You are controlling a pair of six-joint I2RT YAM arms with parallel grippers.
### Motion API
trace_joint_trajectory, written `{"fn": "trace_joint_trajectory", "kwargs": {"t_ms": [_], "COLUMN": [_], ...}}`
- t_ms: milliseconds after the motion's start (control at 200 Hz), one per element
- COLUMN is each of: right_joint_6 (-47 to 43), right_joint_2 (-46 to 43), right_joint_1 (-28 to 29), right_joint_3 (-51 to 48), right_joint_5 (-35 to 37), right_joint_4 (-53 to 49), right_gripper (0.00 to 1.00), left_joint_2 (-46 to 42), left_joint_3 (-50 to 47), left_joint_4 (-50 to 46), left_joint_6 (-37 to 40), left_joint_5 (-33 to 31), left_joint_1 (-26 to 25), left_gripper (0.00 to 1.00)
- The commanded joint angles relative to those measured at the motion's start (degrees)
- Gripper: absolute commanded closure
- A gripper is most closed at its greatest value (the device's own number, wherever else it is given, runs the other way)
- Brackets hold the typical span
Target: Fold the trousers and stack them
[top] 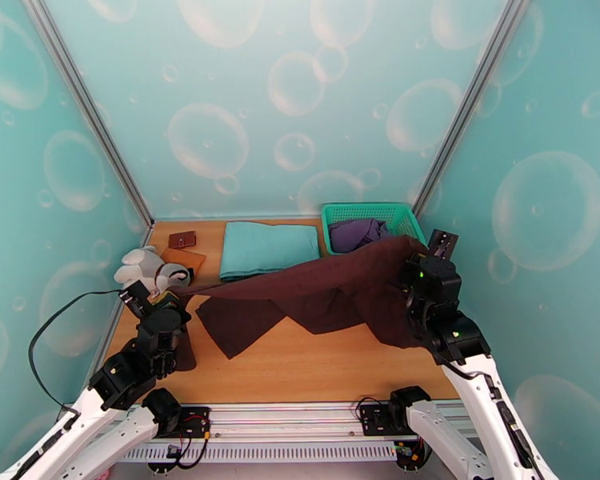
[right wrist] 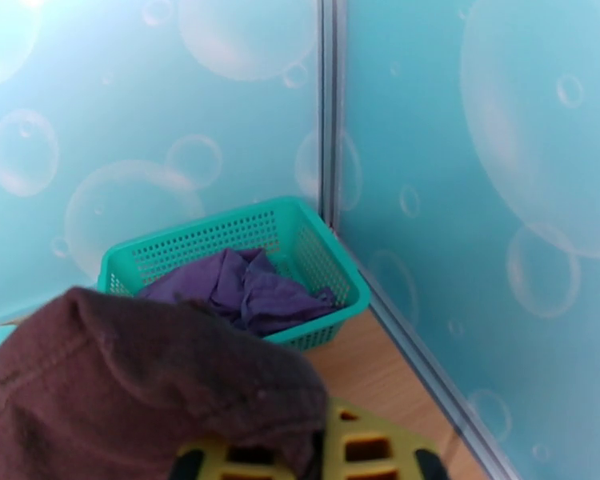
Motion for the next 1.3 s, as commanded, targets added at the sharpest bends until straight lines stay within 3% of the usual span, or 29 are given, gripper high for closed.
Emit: {"fn": "trace_joint_trajectory", "kwargs": {"t_ms": [0, 145, 215, 360, 500, 595, 805, 1110, 1295], "right_joint_6": [-7.14, -8.30, -8.61, -9.75, -4.07, -1.42, 2.39, 3.83, 4.73], "right_joint_2": [-0.37, 0.61, 0.91, -0.13, -3.70, -4.74, -7.56, -8.43, -9.83], "right_joint_1": [-1.95, -3.90, -4.24, -6.44, -14.09, -17.76, -20.86, -21.03, -23.12], "right_joint_3": [-1.52, -1.58, -1.70, -7.12, -12.62, -13.46, -15.48, -16.19, -17.01], "right_joint_5": [0.72, -1.73, -2.15, 8.06, 4.47, 2.93, -0.18, -0.65, 4.57], "right_joint_4": [17.55, 26.47, 27.00, 28.86, 33.28, 33.29, 35.38, 35.79, 36.20], "right_gripper": [1.00, 1.00, 1.00, 1.00, 1.00, 1.00, 1.00, 1.00, 1.00], "left_joint_2": [1.41, 0.27, -0.56, -0.36, 5.93, 8.53, 5.11, 0.27, -3.63], "left_joint_3": [1.78, 2.83, 2.93, -0.80, -3.10, -6.35, -8.52, -10.13, -10.72], "left_joint_4": [-1.00, -1.04, -1.96, -0.28, 2.83, 6.77, 7.41, 1.80, 3.07], "left_joint_6": [0.12, 0.82, 0.30, 0.70, -0.38, -1.46, -4.61, -7.52, -6.13], "left_joint_5": [-3.19, -3.08, 0.45, 18.49, 34.73, 40.67, 39.90, 35.15, 39.41], "left_joint_1": [0.90, 0.97, 0.99, 0.94, 0.15, -3.54, -13.18, -14.43, -14.50], "left_gripper": [1.00, 1.00, 1.00, 0.91, 0.89, 0.92, 0.98, 1.00, 0.77]}}
